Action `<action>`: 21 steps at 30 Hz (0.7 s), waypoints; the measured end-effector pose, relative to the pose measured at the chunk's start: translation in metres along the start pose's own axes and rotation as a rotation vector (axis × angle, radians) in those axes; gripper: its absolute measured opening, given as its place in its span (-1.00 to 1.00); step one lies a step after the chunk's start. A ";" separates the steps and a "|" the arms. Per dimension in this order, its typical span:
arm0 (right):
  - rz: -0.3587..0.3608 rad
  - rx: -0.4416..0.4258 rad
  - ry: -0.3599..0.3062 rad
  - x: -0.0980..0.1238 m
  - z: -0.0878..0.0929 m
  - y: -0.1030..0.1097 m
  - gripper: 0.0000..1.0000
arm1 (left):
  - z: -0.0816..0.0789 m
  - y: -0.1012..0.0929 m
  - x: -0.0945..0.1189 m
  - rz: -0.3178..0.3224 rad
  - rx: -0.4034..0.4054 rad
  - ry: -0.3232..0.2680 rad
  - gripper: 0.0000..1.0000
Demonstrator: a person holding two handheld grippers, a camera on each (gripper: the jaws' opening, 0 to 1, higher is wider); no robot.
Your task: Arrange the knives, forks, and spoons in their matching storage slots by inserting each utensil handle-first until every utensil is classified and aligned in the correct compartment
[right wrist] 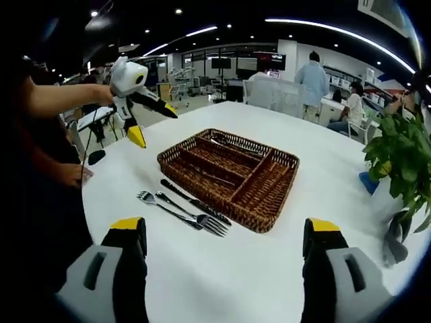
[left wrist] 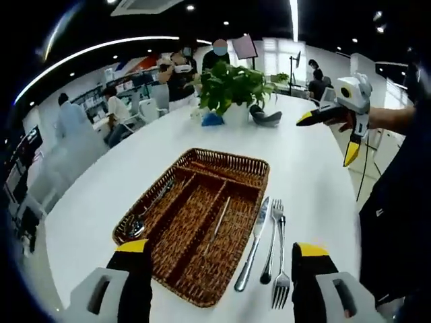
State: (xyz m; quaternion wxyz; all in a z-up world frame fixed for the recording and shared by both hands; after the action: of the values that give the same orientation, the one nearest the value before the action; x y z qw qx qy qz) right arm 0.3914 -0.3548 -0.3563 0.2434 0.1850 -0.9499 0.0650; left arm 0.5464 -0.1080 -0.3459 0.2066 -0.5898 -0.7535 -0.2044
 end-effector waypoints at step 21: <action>-0.037 0.057 -0.009 -0.011 -0.008 -0.002 0.99 | 0.014 -0.056 0.039 -0.197 0.182 -0.140 0.99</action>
State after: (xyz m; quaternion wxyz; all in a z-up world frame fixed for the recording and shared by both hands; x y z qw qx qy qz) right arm 0.4048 -0.3517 -0.3550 0.2347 0.2099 -0.9452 0.0866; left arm 0.4823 -0.0817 -0.3395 0.1852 -0.5047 -0.8356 -0.1129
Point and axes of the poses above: the point that each gripper's makers call its tool centre point, and the gripper's own axes: x roughly backward along the fingers, y roughly to its left, z roughly out of its underside, the point moved 5 cm from there along x, roughly backward along the fingers, and after that the axes turned 5 degrees about -y, right-handed, at the moved point
